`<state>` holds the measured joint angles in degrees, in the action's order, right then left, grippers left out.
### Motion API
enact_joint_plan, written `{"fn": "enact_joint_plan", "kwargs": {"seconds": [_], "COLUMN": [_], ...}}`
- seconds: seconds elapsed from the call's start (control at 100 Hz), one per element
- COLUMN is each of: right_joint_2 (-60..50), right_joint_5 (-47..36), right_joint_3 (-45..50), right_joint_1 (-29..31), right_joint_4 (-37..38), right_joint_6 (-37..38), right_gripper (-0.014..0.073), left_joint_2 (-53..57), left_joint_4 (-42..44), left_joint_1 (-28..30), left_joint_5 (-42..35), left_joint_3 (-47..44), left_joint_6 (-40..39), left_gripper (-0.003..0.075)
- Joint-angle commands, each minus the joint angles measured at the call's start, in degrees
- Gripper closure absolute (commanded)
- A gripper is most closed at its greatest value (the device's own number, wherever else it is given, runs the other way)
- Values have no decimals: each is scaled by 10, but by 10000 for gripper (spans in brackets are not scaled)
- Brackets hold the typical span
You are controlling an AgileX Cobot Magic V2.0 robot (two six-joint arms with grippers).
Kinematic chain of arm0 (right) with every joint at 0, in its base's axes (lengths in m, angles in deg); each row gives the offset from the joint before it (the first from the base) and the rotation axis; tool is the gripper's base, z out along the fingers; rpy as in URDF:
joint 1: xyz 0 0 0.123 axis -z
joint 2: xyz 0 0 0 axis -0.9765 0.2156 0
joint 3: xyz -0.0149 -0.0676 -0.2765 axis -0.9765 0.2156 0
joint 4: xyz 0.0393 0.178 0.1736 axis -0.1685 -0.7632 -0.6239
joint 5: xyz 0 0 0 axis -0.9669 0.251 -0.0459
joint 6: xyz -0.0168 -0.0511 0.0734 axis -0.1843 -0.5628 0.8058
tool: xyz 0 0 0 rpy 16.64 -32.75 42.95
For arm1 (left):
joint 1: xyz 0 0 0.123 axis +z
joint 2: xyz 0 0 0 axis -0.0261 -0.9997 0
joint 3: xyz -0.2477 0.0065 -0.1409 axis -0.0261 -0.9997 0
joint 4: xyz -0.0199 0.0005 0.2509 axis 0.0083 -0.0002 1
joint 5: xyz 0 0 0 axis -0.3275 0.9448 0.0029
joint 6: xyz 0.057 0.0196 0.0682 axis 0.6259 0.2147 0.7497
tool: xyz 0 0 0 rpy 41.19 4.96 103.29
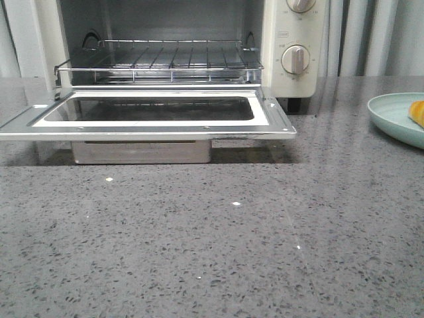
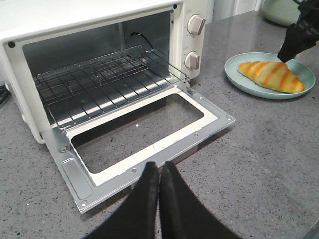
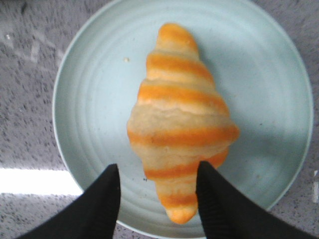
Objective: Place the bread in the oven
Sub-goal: 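Lower the right gripper onto the croissant on the blue plate and grasp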
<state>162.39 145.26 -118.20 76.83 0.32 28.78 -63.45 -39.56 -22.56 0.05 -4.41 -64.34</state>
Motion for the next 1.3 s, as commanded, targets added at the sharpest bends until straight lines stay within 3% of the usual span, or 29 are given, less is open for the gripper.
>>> {"fn": "enact_joint_plan", "kwargs": {"seconds": [0.0, 0.82, 1.03, 1.15, 1.29], "right_joint_2": [1, 122, 149, 152, 137], "right_joint_5": [-5, -1, 12, 12, 9], "right_joint_3": [-19, -19, -19, -19, -24], "right_joint_1": [-2, -2, -2, -2, -2], "right_joint_4": [9, 44, 48, 48, 50], "right_joint_6": [-24, -26, -26, -26, -24], "right_gripper": [273, 286, 458, 664, 651], "left_joint_2": [-3, -3, -3, -3, -3], "left_joint_4": [-16, -30, -30, -30, -30], "left_joint_1": [2, 2, 2, 2, 2], "left_joint_5": [-42, -42, -42, -42, -41], "left_joint_3": [15, 15, 15, 15, 15], "left_joint_6": [-5, -5, -5, -5, -5], "left_gripper": [741, 741, 741, 741, 742]}}
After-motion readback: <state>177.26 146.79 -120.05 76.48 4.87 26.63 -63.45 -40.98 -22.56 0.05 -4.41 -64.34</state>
